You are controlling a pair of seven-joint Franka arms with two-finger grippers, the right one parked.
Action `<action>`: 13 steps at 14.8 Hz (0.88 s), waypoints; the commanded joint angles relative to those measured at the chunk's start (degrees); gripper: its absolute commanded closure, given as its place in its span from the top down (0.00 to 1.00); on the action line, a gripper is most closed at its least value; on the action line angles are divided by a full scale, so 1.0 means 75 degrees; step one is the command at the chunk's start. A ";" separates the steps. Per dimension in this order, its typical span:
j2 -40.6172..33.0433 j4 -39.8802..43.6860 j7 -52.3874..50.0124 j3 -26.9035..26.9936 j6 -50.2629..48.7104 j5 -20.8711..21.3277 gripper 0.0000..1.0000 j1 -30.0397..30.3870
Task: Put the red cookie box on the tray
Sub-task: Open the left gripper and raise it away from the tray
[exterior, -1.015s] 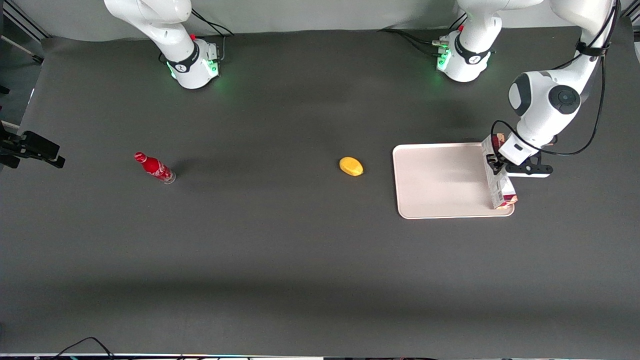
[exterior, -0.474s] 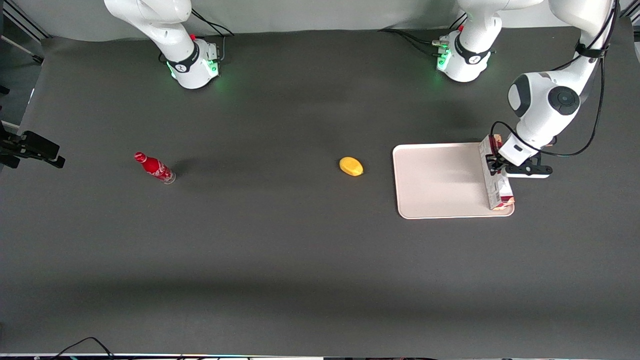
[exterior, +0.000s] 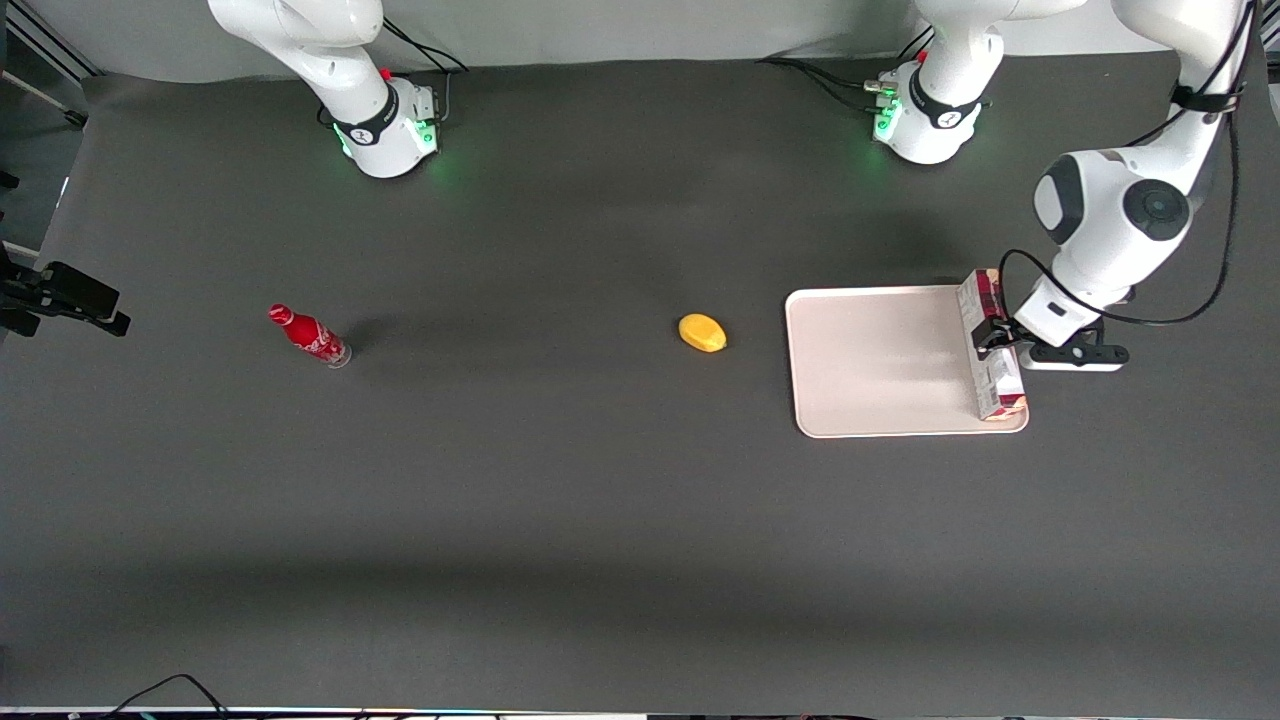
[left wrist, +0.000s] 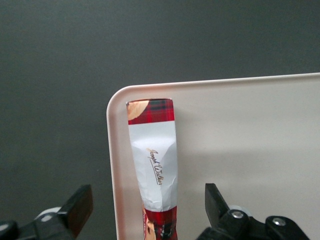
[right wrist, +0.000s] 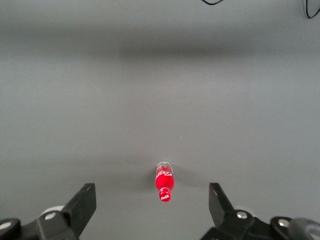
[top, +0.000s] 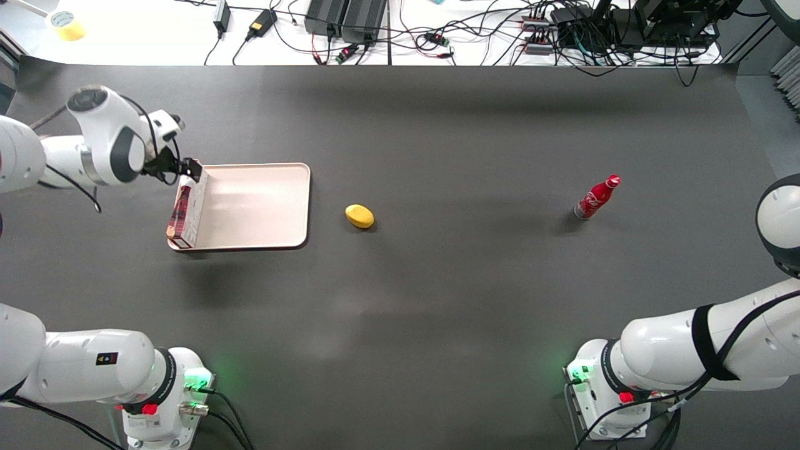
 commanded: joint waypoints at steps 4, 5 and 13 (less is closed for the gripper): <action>-0.0549 0.3149 -0.0567 0.0002 -0.4647 -0.0463 1.00 -0.0018; -0.0596 0.3571 -0.0614 0.0013 -0.5269 -0.0463 1.00 -0.0018; -0.0948 0.6010 -0.1131 -0.0162 -0.8144 0.0004 1.00 -0.0042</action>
